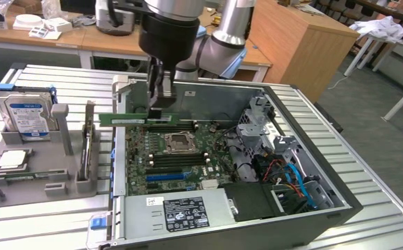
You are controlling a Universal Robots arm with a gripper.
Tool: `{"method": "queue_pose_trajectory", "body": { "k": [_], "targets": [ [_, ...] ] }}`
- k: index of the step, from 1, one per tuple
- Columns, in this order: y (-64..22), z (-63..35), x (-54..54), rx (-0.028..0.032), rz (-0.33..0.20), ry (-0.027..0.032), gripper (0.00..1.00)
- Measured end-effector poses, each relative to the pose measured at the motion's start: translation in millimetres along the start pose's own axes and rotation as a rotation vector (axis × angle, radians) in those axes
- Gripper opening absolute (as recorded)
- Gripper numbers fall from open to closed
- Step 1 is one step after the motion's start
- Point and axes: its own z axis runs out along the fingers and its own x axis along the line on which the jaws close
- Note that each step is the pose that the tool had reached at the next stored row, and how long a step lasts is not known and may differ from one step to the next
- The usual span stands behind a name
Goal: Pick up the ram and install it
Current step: 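Pick up the ram and move it above insertion slot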
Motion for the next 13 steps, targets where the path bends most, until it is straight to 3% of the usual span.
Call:
{"method": "queue_pose_trajectory", "body": {
  "k": [13],
  "targets": [
    [-34.1,-1.5,0.8,-0.0001,0.0,0.0,0.12]
  ]
}}
